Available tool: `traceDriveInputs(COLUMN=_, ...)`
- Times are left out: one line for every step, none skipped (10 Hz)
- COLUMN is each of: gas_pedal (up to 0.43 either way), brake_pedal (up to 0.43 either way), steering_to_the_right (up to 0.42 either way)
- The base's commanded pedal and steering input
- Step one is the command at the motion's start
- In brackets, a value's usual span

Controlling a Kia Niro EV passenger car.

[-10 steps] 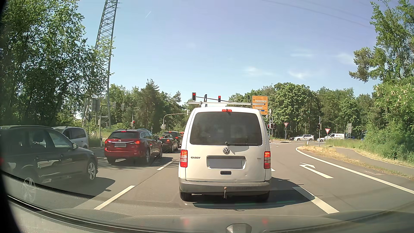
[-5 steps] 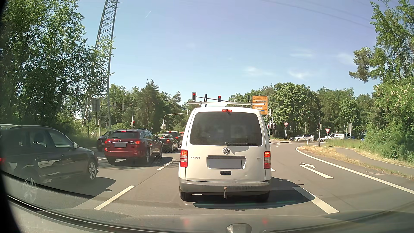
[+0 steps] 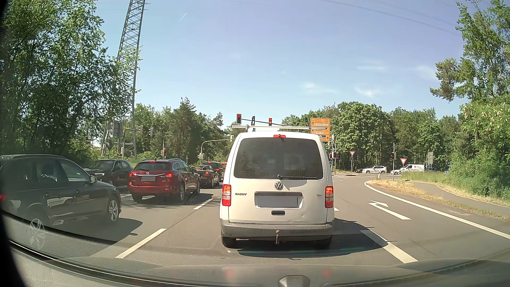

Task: Follow the waypoints while adhering to traffic rules and regulations

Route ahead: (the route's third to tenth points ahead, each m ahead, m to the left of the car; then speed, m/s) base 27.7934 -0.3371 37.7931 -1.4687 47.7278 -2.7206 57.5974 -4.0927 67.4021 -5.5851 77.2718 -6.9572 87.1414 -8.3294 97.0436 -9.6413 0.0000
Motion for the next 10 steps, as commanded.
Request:
traceDriveInputs(gas_pedal=0.000, brake_pedal=0.256, steering_to_the_right=0.007)
traceDriveInputs(gas_pedal=0.000, brake_pedal=0.250, steering_to_the_right=0.007)
traceDriveInputs(gas_pedal=0.000, brake_pedal=0.250, steering_to_the_right=0.007)
traceDriveInputs(gas_pedal=0.000, brake_pedal=0.250, steering_to_the_right=0.007)
traceDriveInputs(gas_pedal=0.000, brake_pedal=0.250, steering_to_the_right=0.007)
traceDriveInputs(gas_pedal=0.000, brake_pedal=0.250, steering_to_the_right=0.007)
traceDriveInputs(gas_pedal=0.000, brake_pedal=0.250, steering_to_the_right=0.007)
traceDriveInputs(gas_pedal=0.000, brake_pedal=0.250, steering_to_the_right=0.007)
traceDriveInputs(gas_pedal=0.000, brake_pedal=0.250, steering_to_the_right=0.007)
traceDriveInputs(gas_pedal=0.000, brake_pedal=0.250, steering_to_the_right=0.007)
